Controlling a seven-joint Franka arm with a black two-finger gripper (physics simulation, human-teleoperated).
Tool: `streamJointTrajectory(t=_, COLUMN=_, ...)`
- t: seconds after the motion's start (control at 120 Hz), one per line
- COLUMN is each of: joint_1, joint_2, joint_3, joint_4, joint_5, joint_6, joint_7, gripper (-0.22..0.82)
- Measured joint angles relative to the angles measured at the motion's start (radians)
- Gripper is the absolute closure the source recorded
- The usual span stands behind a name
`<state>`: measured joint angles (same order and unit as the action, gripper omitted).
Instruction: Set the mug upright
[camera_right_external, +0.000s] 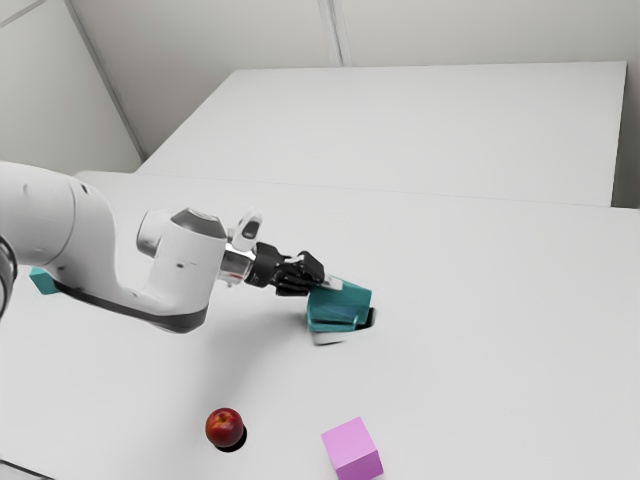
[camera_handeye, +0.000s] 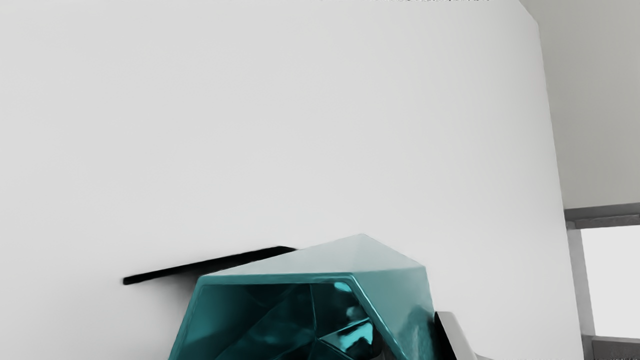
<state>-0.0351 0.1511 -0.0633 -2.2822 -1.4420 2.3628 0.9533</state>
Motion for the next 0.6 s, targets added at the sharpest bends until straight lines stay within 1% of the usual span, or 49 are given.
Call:
streamJointTrajectory(t=0.233, joint_1=-0.006, joint_2=-0.057, joint_3=0.0, joint_4=-0.031, joint_5=-0.001, joint_6=0.002, joint_7=0.018, gripper=0.77)
streamJointTrajectory(t=0.4, joint_1=-0.008, joint_2=-0.119, joint_3=0.001, joint_4=-0.038, joint_5=0.012, joint_6=0.005, joint_7=0.027, gripper=0.78)
streamJointTrajectory(t=0.517, joint_1=-0.009, joint_2=-0.164, joint_3=0.004, joint_4=-0.033, joint_5=0.087, joint_6=0.006, joint_7=0.024, gripper=0.78)
streamJointTrajectory(t=0.6, joint_1=-0.008, joint_2=-0.203, joint_3=0.005, joint_4=-0.017, joint_5=0.238, joint_6=0.003, joint_7=-0.005, gripper=0.78)
